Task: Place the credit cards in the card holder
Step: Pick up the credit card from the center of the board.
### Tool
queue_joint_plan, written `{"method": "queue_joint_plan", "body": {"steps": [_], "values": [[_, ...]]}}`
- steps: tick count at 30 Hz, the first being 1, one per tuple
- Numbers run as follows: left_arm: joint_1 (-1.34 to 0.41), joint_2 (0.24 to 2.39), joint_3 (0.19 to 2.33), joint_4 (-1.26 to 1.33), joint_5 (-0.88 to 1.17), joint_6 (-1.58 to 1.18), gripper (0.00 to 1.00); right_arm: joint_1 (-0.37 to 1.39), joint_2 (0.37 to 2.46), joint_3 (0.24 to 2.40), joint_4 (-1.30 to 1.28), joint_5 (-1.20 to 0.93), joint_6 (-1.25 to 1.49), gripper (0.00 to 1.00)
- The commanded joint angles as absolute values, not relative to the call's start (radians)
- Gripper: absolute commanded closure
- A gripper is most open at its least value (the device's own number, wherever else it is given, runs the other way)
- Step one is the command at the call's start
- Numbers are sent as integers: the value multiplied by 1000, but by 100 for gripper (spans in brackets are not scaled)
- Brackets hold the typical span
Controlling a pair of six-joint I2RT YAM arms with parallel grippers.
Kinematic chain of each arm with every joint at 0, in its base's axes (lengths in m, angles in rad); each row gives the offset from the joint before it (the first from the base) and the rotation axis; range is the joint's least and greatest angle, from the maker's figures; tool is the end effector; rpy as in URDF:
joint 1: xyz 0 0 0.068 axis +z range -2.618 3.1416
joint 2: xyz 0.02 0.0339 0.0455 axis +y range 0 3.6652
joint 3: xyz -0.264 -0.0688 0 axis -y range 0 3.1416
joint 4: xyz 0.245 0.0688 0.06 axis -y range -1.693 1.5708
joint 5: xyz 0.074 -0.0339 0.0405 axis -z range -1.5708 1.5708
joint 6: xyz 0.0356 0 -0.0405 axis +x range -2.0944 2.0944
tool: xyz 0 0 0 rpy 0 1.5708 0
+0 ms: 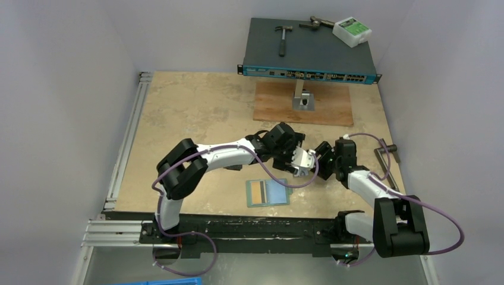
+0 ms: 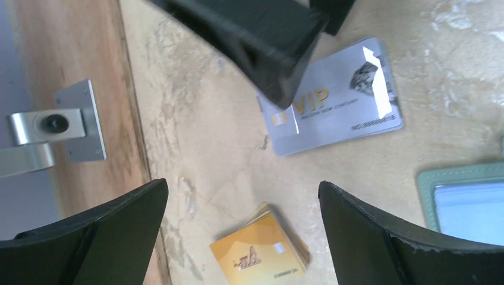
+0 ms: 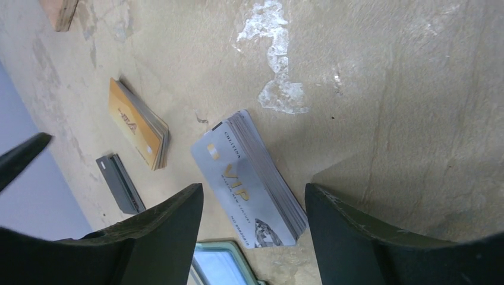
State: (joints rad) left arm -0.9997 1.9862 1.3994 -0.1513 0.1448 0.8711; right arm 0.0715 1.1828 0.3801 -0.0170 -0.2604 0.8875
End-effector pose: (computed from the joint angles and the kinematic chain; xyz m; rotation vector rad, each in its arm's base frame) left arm 0.2360 -0.3768 0.1959 1.9027 1.3110 -0.2328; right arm 0.2063 0.0240 0.1441 0.8699 2.3364 0.7421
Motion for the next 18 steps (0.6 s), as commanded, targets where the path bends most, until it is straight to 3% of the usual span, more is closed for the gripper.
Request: {"method": "queue_joint_plan", "body": {"steps": [1, 5, 18], "values": [[-988, 1940, 1378, -148, 162, 844, 0, 69, 1182, 363, -119, -167, 841, 37], [-991, 1963, 1380, -93, 172, 838, 0, 69, 1166, 341, -105, -182, 855, 42], [-1000, 2019, 1391, -64, 173, 891, 0, 69, 1201, 354, -22, -282, 863, 42]]}}
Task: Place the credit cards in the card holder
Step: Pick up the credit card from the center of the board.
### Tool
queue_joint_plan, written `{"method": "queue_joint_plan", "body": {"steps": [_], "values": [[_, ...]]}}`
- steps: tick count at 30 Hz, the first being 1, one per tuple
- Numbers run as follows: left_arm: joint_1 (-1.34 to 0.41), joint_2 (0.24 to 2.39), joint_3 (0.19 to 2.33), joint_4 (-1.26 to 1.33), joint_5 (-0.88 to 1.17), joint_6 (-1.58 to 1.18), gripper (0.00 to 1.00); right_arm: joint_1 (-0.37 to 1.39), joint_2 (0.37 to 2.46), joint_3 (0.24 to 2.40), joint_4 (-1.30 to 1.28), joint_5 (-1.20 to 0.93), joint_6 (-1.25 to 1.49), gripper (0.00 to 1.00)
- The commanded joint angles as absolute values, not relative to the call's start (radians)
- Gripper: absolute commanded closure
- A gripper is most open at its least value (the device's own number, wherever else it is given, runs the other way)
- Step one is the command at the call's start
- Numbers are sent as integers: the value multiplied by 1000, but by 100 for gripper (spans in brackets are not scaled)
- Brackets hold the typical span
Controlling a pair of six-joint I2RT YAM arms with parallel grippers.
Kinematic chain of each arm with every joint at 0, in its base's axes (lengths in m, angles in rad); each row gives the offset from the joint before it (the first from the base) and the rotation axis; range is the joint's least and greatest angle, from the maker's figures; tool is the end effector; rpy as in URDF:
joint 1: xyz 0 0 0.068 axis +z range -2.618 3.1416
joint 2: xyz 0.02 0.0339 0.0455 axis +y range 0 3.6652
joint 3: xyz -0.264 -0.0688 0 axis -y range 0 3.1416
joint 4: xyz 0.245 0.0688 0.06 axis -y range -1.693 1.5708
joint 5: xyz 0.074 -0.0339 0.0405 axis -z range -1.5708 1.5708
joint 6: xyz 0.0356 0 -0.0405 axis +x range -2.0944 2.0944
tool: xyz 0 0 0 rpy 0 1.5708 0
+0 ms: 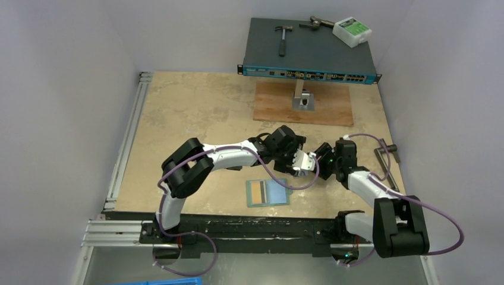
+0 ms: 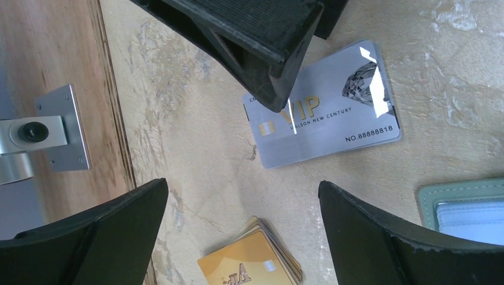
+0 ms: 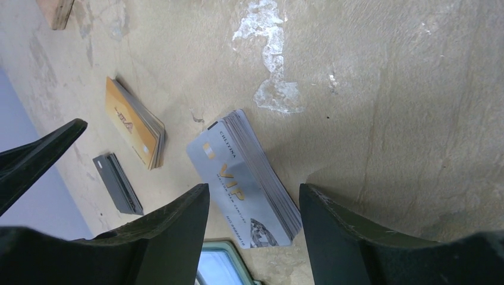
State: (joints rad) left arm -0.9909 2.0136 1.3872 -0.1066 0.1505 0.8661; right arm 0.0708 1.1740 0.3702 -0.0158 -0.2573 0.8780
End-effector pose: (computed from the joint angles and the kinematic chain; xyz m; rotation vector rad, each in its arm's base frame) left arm 0.2410 -0.3776 0.1840 1.8911 1.3182 -0.2373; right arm 0.2040 0.0236 0.1430 0.8602 2.3374 0.7343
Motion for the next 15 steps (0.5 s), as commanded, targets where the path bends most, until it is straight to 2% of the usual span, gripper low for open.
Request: {"method": "queue_joint_plan", "body": {"steps": [1, 15], "values": [[-999, 2022, 1395, -62, 172, 892, 0, 69, 1204, 354, -17, -285, 864, 42], [-1023, 2044, 1431, -64, 167, 888, 0, 69, 1232, 343, 22, -318, 859, 43]]}}
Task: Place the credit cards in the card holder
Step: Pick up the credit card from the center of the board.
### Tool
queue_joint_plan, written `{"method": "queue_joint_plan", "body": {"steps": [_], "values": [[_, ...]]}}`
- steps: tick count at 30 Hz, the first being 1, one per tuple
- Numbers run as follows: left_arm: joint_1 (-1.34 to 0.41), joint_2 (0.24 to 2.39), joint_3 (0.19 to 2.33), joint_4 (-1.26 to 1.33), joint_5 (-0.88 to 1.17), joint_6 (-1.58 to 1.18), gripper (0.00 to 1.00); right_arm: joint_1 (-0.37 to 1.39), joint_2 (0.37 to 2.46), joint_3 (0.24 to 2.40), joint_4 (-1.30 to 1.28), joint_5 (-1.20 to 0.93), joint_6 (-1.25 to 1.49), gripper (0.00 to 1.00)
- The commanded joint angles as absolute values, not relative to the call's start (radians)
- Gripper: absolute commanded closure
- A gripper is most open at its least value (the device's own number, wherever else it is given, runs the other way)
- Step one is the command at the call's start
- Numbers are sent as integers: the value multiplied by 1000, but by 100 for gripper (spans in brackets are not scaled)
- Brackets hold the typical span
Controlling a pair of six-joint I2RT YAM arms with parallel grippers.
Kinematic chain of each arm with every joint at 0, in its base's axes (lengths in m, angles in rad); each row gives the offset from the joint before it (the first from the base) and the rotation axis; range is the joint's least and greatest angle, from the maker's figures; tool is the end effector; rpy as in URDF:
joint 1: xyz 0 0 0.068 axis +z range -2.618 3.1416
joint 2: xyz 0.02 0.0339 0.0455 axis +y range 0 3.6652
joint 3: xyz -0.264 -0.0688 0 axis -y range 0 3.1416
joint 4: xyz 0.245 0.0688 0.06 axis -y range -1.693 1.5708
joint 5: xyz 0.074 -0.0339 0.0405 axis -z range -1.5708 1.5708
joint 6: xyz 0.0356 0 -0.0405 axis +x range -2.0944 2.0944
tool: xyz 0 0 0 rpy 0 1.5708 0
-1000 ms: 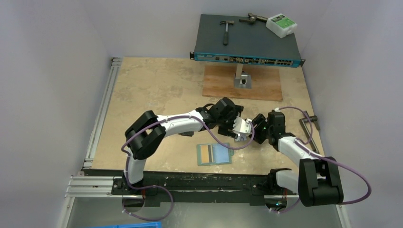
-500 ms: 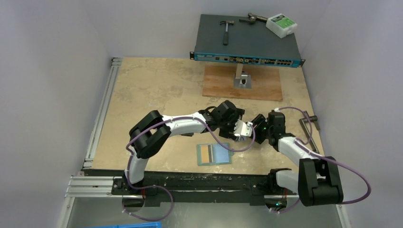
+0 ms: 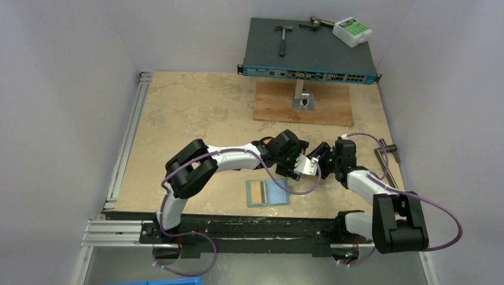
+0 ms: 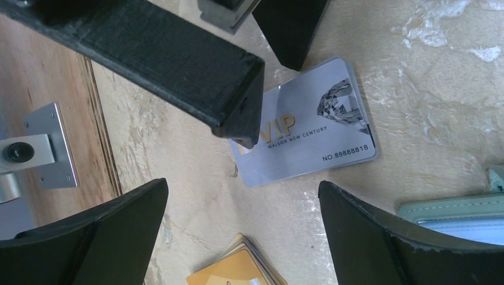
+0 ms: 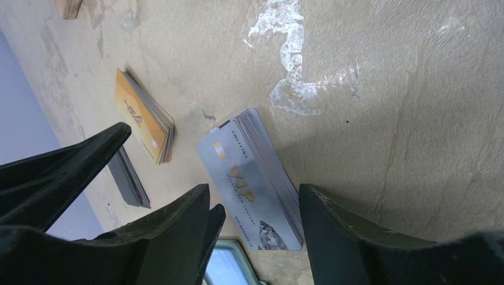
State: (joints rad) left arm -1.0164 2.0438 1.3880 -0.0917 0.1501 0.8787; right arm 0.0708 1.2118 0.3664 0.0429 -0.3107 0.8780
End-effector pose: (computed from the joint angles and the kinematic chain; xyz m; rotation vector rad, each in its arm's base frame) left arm 0.2330 -0.3864 0.1724 1.9275 1.2918 -0.2436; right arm 0.2084 0.0257 0.1396 0.8283 2.3388 0.8022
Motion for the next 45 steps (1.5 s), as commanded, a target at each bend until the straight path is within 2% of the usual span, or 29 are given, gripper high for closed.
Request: {"method": "queue_joint_plan", "body": {"steps": [1, 32, 45], "values": [[-1023, 2043, 1431, -66, 167, 889, 0, 70, 1234, 342, 23, -318, 859, 43], [-1051, 2120, 1477, -40, 131, 892, 0, 68, 1218, 312, 15, -308, 875, 45], [-1064, 2156, 1541, -83, 125, 882, 0, 66, 1047, 288, -93, -239, 910, 54]]}}
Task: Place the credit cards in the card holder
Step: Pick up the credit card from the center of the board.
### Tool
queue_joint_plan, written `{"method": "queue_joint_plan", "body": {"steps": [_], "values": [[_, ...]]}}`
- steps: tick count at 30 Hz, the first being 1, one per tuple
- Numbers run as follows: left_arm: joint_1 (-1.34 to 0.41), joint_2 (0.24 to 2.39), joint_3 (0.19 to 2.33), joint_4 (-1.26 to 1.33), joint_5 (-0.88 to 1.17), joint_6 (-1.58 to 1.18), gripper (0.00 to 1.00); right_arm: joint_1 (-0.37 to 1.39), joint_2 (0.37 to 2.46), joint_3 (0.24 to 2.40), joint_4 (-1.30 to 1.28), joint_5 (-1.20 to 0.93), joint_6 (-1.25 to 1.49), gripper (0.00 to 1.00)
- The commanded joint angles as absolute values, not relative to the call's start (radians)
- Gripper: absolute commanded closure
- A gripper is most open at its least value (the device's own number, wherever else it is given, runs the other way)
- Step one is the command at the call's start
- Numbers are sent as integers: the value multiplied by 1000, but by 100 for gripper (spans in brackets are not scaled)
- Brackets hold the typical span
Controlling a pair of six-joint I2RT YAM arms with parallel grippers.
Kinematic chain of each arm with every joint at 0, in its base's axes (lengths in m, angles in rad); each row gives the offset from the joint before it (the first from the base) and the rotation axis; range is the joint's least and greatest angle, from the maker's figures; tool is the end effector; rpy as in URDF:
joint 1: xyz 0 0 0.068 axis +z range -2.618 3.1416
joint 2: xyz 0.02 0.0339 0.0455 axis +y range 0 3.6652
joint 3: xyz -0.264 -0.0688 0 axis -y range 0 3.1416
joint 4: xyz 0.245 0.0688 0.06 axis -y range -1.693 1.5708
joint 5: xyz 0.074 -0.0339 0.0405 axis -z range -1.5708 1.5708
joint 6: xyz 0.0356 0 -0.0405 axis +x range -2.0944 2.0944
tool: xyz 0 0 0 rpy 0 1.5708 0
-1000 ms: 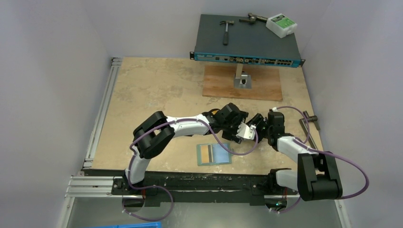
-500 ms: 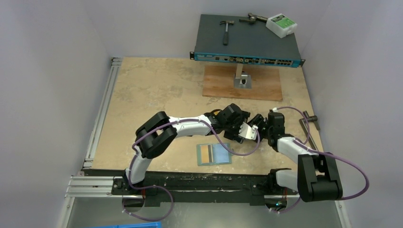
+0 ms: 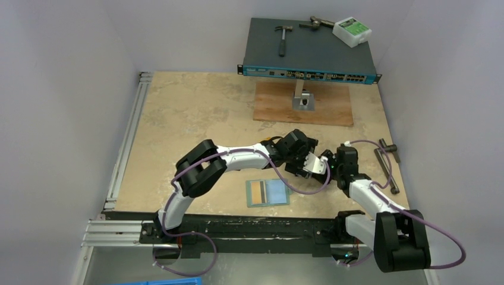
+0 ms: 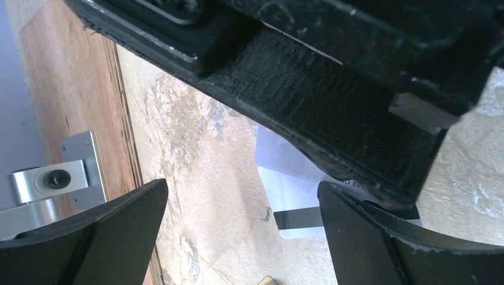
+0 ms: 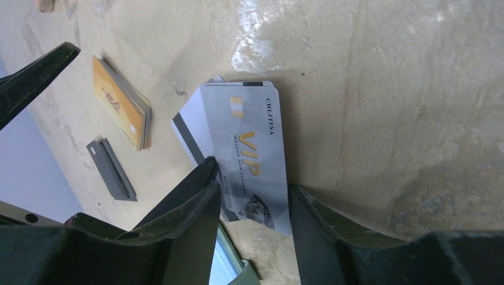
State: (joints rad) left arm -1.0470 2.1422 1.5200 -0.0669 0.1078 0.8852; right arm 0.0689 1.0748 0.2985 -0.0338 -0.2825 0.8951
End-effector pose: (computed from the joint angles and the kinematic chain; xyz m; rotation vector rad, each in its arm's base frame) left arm 0.2374 -0.4187 0.1720 1.8943 1.2390 -0.2080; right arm 0.1847 0.0227 0.1385 0.8677 2.3314 0.7732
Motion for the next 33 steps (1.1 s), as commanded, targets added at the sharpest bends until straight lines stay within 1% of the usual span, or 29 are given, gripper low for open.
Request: {"method": "queue_joint_plan", "body": {"steps": [1, 5, 8, 11, 12, 16, 17, 21, 23, 25, 29, 33], "values": [[-1064, 2152, 1537, -83, 125, 881, 0, 66, 1046, 288, -96, -237, 910, 56], [-1058, 2134, 1530, -99, 120, 871, 0, 66, 1036, 288, -110, -224, 912, 61], [-1044, 2115, 1514, -102, 115, 867, 0, 66, 1011, 292, -132, -200, 911, 71], [-1019, 2086, 1511, -127, 111, 845, 0, 67, 980, 297, -152, -176, 913, 87], [-1011, 2073, 1512, -146, 112, 836, 0, 67, 970, 300, -156, -175, 911, 91], [-984, 2016, 1520, -222, 120, 787, 0, 66, 936, 322, -181, -173, 897, 99], [-981, 2000, 1520, -243, 115, 771, 0, 67, 924, 327, -183, -177, 894, 100], [-969, 1936, 1515, -326, 95, 689, 0, 66, 882, 333, -191, -206, 874, 100], [-954, 1905, 1525, -383, 118, 618, 0, 67, 867, 331, -188, -232, 860, 100], [-917, 1885, 1539, -443, 175, 518, 0, 66, 861, 332, -179, -256, 835, 100], [-841, 1871, 1580, -548, 361, 357, 0, 66, 875, 345, -153, -307, 792, 100], [-816, 1854, 1560, -557, 435, 253, 0, 67, 894, 351, -123, -348, 769, 100]]}}
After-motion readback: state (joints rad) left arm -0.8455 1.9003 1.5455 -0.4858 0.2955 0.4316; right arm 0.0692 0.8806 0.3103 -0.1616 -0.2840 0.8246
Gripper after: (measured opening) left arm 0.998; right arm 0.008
